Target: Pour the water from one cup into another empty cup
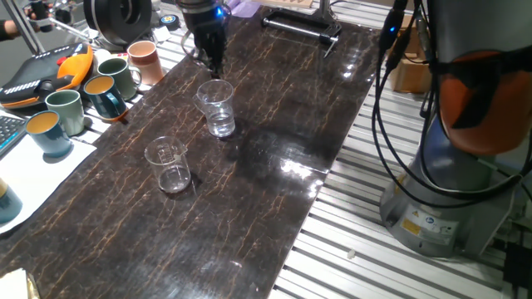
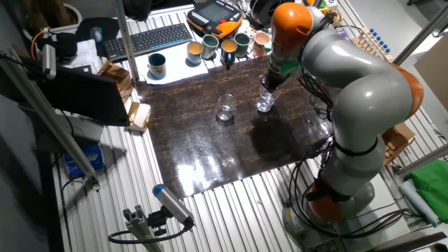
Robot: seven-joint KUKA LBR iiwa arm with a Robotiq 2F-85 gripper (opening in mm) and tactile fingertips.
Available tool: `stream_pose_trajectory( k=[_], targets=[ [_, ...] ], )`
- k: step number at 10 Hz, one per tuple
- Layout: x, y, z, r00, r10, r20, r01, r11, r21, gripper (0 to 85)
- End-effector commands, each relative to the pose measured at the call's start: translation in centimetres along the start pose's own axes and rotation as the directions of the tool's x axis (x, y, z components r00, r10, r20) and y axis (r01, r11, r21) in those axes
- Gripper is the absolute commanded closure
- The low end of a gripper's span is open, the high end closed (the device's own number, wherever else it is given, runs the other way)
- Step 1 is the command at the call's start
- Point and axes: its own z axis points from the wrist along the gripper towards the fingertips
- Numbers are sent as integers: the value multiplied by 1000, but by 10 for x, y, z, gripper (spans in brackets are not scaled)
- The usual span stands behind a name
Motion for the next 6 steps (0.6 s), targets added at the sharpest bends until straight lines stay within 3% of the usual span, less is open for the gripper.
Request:
stream_pose_trajectory(
  k=[1,3,6],
  targets=[
    [-2,2,1,976,219,-10,-219,975,31,517],
    [-9,10,10,971,238,25,-238,971,29,347],
    [-21,14,23,969,245,39,-246,969,12,273]
  ],
)
